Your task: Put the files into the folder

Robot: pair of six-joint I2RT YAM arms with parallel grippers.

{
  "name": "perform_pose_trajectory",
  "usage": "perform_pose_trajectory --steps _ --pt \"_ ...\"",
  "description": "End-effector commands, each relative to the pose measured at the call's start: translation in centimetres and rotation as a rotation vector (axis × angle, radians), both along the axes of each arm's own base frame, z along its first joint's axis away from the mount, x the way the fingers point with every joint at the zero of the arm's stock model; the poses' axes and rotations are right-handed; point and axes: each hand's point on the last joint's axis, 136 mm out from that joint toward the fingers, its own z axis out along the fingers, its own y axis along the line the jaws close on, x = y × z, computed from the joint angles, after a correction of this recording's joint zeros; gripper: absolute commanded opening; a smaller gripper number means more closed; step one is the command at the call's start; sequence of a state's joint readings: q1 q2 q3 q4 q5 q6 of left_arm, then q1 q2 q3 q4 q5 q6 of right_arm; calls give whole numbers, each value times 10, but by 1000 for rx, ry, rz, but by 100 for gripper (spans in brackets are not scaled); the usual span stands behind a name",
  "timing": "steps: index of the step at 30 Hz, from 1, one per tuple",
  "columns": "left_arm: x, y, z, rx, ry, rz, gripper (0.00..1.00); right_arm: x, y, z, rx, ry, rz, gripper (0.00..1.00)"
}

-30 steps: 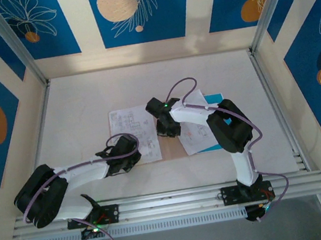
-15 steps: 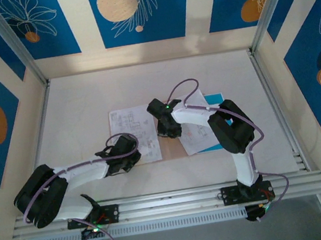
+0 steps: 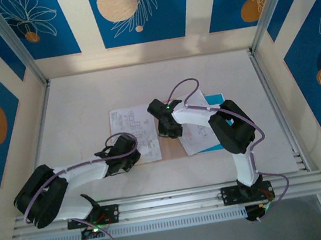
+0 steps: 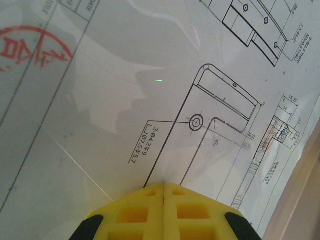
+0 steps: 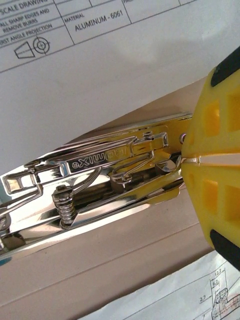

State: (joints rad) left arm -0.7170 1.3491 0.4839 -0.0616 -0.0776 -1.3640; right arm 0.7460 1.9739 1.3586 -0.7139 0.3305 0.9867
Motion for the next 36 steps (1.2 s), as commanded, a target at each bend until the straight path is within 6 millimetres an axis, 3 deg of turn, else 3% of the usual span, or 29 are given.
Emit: perform_pose_trajectory --steps 1,6,9,17,23,36 --pt "-43 54 -43 194 191 66 0 -14 -51 -15 -198 43 -10 14" --pt "-42 52 -44 190 192 59 0 -3 -34 34 -146 -91 27 15" --pt "-42 51 -44 189 193 58 0 -2 -22 49 -101 -120 43 17" --pt "-42 51 -43 190 192 55 0 -10 9 19 28 -32 46 16" --pt "-41 51 -43 187 190 55 0 -6 18 14 53 -27 57 17" --pt "-41 51 -42 183 188 56 0 -9 -4 -13 -21 36 -14 16"
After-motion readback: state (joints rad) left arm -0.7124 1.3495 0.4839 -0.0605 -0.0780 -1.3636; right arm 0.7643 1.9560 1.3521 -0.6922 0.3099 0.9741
